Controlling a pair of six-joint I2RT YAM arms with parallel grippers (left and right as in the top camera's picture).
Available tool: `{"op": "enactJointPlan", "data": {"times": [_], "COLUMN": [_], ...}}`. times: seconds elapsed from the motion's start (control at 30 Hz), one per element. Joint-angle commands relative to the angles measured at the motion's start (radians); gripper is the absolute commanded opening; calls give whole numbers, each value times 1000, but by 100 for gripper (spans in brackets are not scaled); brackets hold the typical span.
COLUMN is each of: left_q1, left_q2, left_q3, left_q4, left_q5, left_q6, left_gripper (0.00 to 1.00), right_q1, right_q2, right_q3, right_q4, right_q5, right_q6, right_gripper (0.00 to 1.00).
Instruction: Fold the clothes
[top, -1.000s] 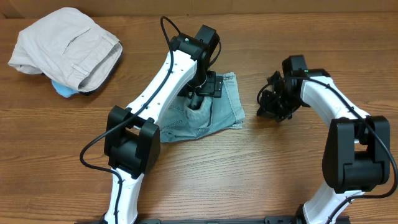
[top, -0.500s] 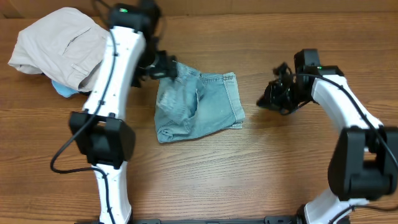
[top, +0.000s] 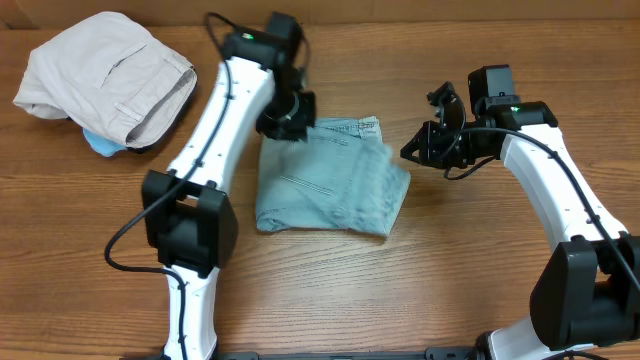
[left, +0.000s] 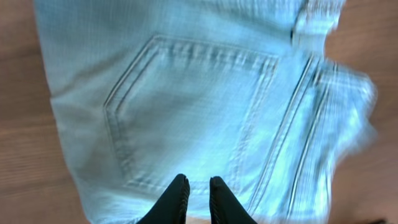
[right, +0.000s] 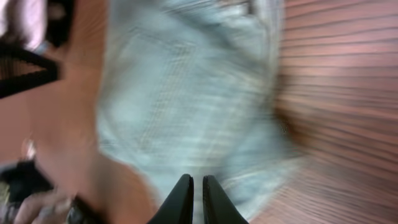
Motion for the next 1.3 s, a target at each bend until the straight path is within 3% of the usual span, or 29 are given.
{"op": "enactJointPlan", "data": {"times": [0.0,0.07,0.17,0.27,0.3,0.37,0.43,0.53,0.87,0.93,1.03,1.27], "left_q1": [18,37,65,87,93,98,101,101,102,102,102,102], "left_q2": [-12,-12,-11,-11,-11,-11,-11,-11,-11,-11,-11,-11], "left_q3": [-1,-2,-3,-4,-6,-10,-17,-25,-25,-25,-25,-25], "left_q4": [-50,-93,-121,-120,-120,-120,-118,-119,-132,-138,-142,-153], "left_q5": [-99,-114,-114,-121,-126,-138,-149,-163,-163,-163,-163,-163], "left_q6": [4,5,7,16,16,16,17,17,34,43,43,42], "left_gripper": [16,17,25,32,33,38,43,46,47,47,48,47], "right_q1": [27,51,92,109,109,97,84,80,108,107,109,109], "right_q2": [-7,-7,-5,-5,-5,-5,-5,-5,4,4,4,20], "right_q3": [11,11,11,11,11,11,11,4,-216,-249,-261,-287], "right_q4": [-1,1,5,-3,-22,-69,-104,-136,48,94,132,190], "right_q5": [-144,-138,-60,215,307,382,393,391,329,234,119,129], "right_q6": [-154,-179,-175,60,169,285,322,322,303,226,121,129], "right_gripper": [10,10,10,8,15,45,73,100,100,100,100,100]}}
